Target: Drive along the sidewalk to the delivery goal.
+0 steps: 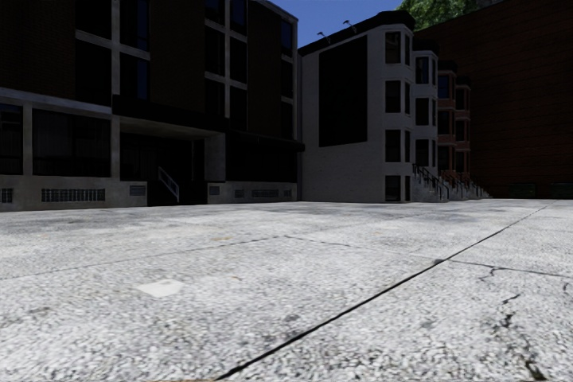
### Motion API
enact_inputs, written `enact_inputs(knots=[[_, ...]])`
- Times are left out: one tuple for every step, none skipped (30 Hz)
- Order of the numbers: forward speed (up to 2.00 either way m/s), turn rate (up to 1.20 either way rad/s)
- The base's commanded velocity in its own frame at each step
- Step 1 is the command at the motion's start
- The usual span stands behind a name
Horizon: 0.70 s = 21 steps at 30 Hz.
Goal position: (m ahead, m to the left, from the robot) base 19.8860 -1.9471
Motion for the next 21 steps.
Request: enact_inputs(knots=[[2.0,0.0],[2.0,0.0],[2.0,0.0],[2.0,0.0],[2.0,0.0],[2.0,0.0],[2.0,0.0],[2.0,0.0],[2.0,0.0],[2.0,0.0],[2.0,0.0],[2.0,0.0],[2.0,0.0],[2.0,0.0],[2.0,0.0],[2.0,0.0],[2.0,0.0],[2.0,0.0],[2.0,0.0],[2.0,0.0],[2.0,0.0]])
